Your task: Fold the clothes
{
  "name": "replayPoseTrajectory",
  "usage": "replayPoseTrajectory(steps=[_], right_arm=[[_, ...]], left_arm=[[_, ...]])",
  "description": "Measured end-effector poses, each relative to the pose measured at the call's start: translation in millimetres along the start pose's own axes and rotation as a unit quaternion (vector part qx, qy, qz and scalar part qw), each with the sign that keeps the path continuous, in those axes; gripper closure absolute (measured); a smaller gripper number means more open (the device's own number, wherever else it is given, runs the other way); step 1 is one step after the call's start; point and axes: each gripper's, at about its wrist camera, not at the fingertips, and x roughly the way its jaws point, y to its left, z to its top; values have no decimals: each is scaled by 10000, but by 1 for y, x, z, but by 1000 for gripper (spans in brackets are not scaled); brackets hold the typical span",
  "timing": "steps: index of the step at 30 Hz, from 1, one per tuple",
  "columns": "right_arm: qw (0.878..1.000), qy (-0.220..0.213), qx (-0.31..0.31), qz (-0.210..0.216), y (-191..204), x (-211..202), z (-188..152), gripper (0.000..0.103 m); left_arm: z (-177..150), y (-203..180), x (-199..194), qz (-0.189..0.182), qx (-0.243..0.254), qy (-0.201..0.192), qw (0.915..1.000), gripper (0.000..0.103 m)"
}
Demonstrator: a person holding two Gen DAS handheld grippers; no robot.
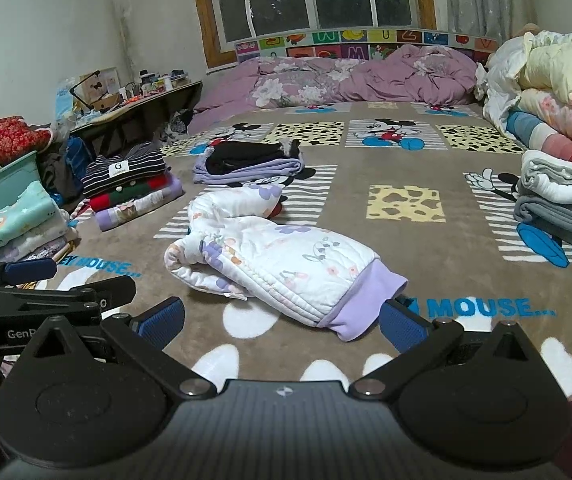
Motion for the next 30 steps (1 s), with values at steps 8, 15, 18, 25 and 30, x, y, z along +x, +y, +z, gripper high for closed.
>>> replayPoseTrajectory(steps=[8, 15, 18, 25, 30], right_arm=[[10000, 22, 3, 16, -1, 2, -1, 0], [10000, 41, 16, 21, -2, 4, 0, 0], [10000, 49, 24, 30, -3, 4, -1, 0], [9999, 83, 47, 55, -5, 8, -2, 0], [9999, 90, 88, 70, -8, 11, -2, 0]], left_arm=[[0, 0, 1, 6, -20, -14, 10000, 0], [1, 0, 2, 23, -25, -1, 10000, 0], [1, 0, 3, 32, -26, 8, 10000, 0], [2, 0, 6, 45, -6, 34, 10000, 0], [1, -1, 9, 62, 5, 64, 10000, 0]])
